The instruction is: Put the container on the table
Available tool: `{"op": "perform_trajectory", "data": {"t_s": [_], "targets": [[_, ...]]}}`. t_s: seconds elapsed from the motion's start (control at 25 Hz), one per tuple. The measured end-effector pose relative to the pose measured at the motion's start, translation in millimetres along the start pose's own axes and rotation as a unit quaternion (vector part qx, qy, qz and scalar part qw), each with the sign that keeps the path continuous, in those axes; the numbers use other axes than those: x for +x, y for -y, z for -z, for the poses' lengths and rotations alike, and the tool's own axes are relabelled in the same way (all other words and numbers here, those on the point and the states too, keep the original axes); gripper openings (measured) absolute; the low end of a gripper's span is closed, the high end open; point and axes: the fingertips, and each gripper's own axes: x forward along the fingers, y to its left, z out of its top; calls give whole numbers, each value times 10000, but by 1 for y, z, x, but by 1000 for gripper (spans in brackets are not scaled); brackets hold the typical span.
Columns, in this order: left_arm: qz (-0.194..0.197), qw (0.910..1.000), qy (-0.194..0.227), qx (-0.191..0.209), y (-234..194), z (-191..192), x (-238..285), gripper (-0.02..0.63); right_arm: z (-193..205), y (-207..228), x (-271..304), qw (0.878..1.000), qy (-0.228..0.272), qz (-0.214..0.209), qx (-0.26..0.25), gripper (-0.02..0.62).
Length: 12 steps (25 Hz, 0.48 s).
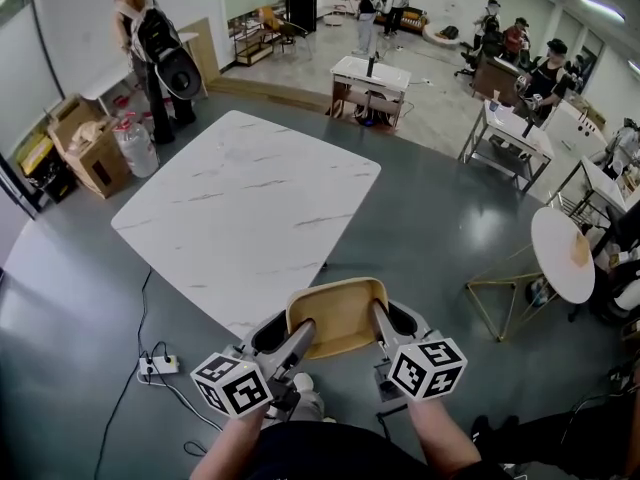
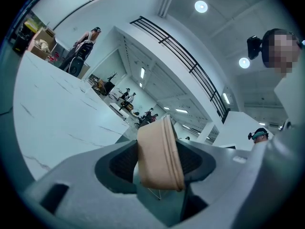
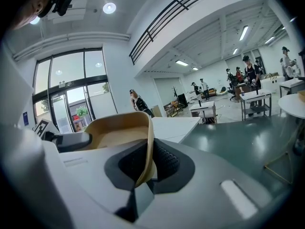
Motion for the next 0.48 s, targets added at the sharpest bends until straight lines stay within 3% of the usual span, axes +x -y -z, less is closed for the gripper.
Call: {"op": "perform_trajectory", "data": {"t_s": [0.48], "targets": [[-96, 9999, 106, -46, -42, -41, 28, 224, -24, 5, 63, 9998, -123, -84, -94, 20]]}}
